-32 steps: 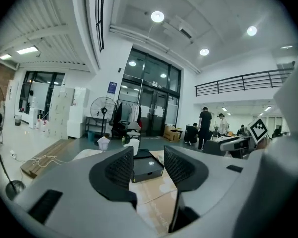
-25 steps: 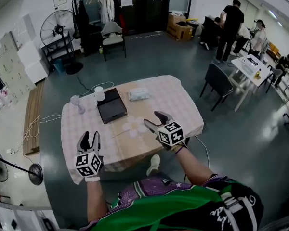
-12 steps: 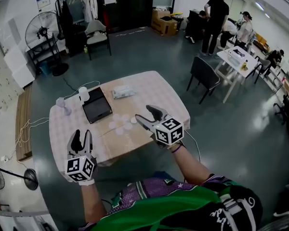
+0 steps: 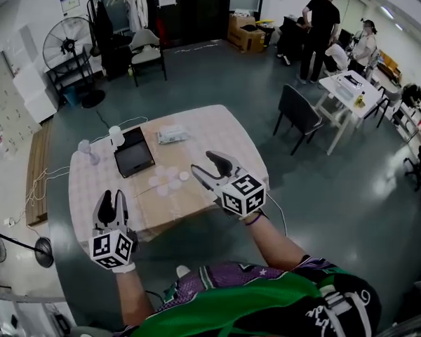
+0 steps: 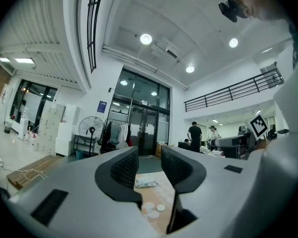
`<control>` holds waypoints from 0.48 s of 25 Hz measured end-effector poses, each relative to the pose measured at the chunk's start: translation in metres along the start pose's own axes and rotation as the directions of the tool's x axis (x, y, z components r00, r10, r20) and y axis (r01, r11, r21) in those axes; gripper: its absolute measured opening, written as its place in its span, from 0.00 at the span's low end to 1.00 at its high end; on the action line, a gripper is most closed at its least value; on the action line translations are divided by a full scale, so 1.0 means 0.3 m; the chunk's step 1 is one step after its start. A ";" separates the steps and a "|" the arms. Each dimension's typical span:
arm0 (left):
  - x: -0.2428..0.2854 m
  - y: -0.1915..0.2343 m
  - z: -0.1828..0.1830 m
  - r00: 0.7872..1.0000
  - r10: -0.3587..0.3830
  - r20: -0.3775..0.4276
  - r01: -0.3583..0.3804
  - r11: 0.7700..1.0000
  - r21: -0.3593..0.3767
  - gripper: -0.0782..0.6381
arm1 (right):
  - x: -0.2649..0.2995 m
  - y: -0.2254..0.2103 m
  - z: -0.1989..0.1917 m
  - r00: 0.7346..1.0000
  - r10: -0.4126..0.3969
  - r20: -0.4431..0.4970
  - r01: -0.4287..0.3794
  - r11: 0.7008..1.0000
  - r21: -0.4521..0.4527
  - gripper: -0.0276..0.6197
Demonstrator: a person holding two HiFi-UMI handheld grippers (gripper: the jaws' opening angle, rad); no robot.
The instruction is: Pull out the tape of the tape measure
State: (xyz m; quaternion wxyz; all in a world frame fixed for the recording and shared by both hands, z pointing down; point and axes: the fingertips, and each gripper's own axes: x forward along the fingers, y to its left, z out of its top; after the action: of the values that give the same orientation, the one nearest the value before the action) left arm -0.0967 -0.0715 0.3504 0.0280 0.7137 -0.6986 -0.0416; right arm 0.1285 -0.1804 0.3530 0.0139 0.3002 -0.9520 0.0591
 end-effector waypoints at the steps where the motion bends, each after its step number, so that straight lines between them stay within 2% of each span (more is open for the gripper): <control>1: -0.008 -0.023 0.006 1.000 -0.002 0.003 0.002 1.000 -0.001 0.32 | -0.018 -0.005 0.007 1.000 0.001 0.001 -0.001 1.000 -0.004 0.40; 7: -0.074 -0.079 0.026 0.999 0.029 0.026 -0.029 1.000 0.008 0.23 | -0.090 -0.010 0.034 0.999 0.018 0.030 -0.018 1.000 -0.001 0.28; 12: -0.097 -0.086 0.032 0.999 0.033 0.035 -0.033 0.999 -0.004 0.19 | -0.113 0.004 0.040 0.999 0.029 0.040 -0.030 1.000 0.006 0.20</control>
State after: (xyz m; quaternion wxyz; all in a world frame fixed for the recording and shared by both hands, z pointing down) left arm -0.0724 -0.0415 0.3390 0.0177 0.7013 -0.7106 -0.0550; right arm 0.1556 -0.1614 0.3387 -0.0067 0.2872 -0.9562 0.0565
